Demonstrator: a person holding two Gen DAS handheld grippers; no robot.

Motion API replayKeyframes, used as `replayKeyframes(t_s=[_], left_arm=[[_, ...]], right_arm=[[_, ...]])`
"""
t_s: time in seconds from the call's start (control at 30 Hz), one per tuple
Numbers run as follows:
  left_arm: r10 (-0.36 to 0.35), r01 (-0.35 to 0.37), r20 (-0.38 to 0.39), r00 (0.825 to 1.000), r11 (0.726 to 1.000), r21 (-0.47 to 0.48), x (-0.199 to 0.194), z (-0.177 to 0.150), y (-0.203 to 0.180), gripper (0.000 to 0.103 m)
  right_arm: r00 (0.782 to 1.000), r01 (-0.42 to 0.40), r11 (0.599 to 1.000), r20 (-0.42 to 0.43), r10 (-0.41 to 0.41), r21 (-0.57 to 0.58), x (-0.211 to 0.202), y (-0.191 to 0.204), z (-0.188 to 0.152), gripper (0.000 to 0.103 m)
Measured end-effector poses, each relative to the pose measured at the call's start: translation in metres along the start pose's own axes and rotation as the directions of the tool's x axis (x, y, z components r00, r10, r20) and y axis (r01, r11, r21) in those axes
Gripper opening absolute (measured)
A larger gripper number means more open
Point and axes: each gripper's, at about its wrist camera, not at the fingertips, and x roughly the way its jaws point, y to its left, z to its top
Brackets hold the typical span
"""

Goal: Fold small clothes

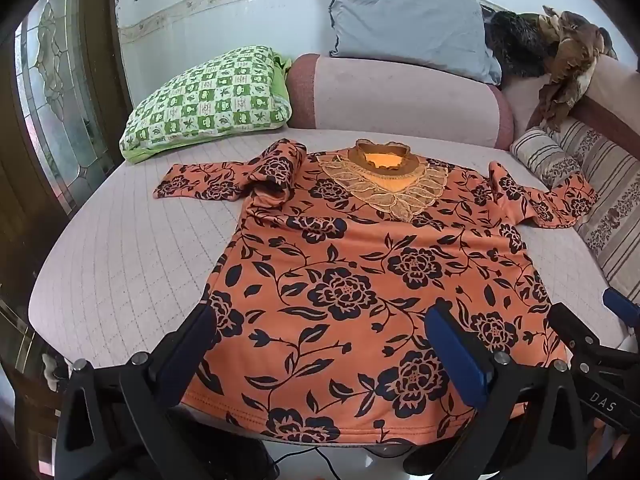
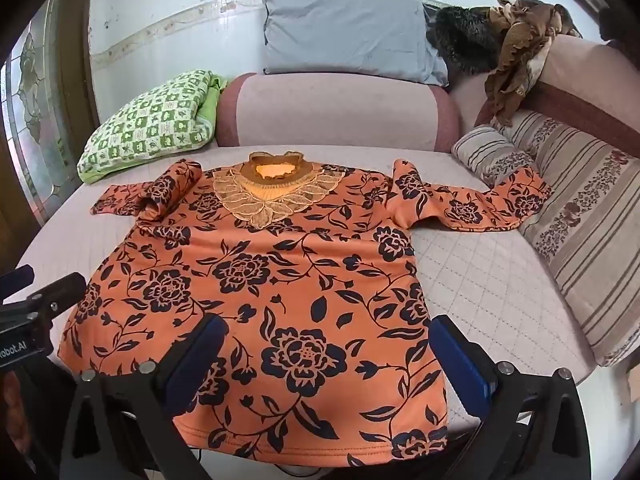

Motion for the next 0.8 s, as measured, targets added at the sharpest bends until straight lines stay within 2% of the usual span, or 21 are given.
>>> replayKeyframes(t_s=[0.03, 0.33, 0.8], left_arm=[[-0.012, 0.013, 0.012, 1.0, 1.0, -0.014, -0.001, 0.0, 0.001, 0.103], [-0.02, 0.02, 0.012, 1.0, 1.0, -0.02, 0.004, -0.012, 0.004, 0.103], [-0.031, 0.031, -0.006, 1.0, 0.999, -0.026, 0.001, -0.005, 0.005, 0.103]], right_arm=[[1.0, 0.004, 1.0, 0.027, -0.004, 0.003, -0.001, 0.0, 0.0, 0.103], [1.0, -0.001, 1.0, 0.025, 0.001, 0.004, -0.005, 0.0, -0.003, 0.103], [1.0, 0.007, 1.0, 0.019, -0.006, -0.02, -0.006, 0.004, -0.001, 0.103]])
